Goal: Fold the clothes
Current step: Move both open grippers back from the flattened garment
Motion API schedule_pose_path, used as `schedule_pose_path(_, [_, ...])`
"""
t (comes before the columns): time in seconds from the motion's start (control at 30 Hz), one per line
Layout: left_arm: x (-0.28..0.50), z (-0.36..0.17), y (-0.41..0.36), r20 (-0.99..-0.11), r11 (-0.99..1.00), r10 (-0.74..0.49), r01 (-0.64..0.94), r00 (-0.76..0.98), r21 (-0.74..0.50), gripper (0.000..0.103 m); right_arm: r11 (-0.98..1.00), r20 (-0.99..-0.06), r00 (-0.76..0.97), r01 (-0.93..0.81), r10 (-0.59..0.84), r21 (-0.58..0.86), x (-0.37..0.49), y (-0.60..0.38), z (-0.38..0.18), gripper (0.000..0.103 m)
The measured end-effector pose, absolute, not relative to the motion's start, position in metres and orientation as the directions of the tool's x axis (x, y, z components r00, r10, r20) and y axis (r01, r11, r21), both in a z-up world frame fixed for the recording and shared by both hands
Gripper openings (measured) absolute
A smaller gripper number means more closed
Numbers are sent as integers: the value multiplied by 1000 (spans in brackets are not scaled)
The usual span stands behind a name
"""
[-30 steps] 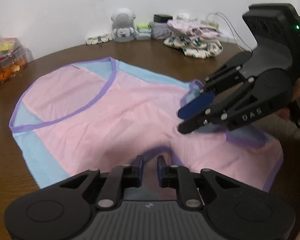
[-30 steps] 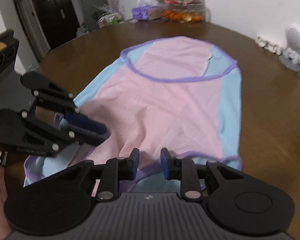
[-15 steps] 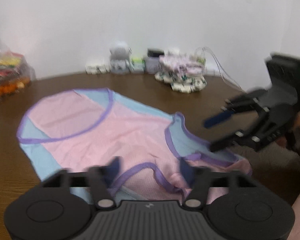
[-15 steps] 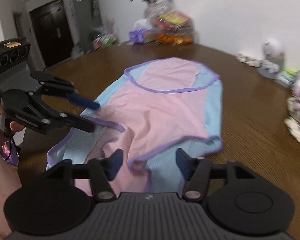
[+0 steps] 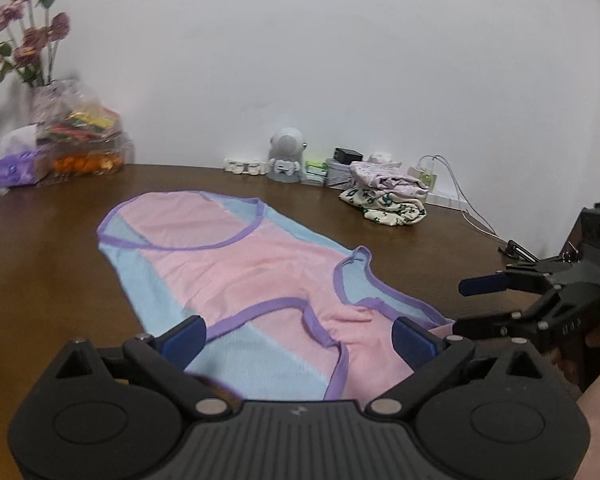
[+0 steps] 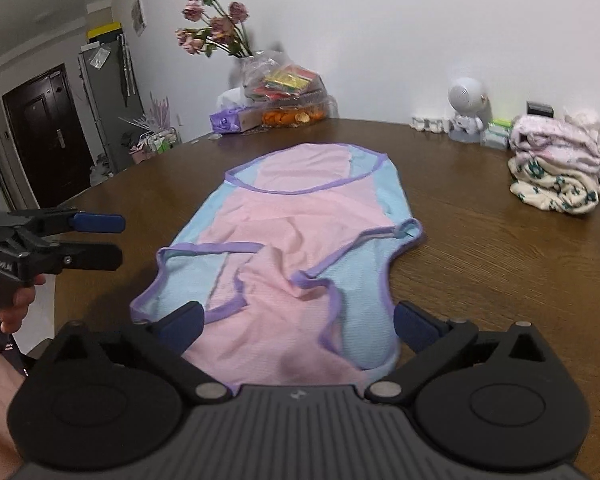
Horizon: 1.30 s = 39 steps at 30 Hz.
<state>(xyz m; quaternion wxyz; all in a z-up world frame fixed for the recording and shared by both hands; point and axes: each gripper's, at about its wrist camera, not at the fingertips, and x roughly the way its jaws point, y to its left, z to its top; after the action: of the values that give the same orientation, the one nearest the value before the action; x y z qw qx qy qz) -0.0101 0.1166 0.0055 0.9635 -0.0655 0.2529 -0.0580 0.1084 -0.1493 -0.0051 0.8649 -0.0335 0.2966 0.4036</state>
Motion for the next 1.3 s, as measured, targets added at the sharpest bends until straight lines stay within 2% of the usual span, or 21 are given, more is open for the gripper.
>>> schedule_pose_path(0.27, [-31,-3,144,-478,968,-146,26,866,-249,100,578,-571,414,-805,709,134,68,-104,-1,102])
schedule_pose_path(0.37, [-37,-6,156,-477,957,-155,12,865,-289,98,541,-589,370,-830,718,138,58,-83,-1,93])
schedule_pose_path(0.47, [-42,-10,168,-477,945,-163,-3,864,-328,93,532,-607,345,-833,716,153,53,-67,-5,86])
schedule_pose_path(0.6, [-35,-12,162,-481,950,-215,68,850,-304,78,534,-630,340,-833,699,144,44,-51,-11,74])
schedule_pose_path(0.67, [-32,-13,161,-489,949,-231,83,841,-305,75,540,-642,341,-830,687,137,41,-44,-13,60])
schedule_pose_path(0.7, [-31,-14,162,-492,948,-231,81,839,-308,71,545,-647,343,-828,680,133,40,-40,-14,49])
schedule_pose_path(0.73, [-30,-16,164,-496,947,-229,75,838,-311,68,545,-651,345,-829,676,127,39,-37,-14,46])
schedule_pose_path(0.87, [-33,-20,179,-496,941,-210,36,843,-337,68,553,-670,365,-829,646,81,34,-21,-16,46])
schedule_pose_path(1.03, [-38,-23,197,-493,940,-198,22,847,-341,68,587,-706,406,-809,580,17,31,-5,-22,32])
schedule_pose_path(1.17, [-28,-24,212,-514,940,-189,4,836,-340,68,617,-719,433,-787,544,-7,31,2,-26,28])
schedule_pose_path(1.3, [4,-22,236,-550,928,-194,-30,812,-372,70,641,-718,453,-768,528,-13,35,3,-27,7])
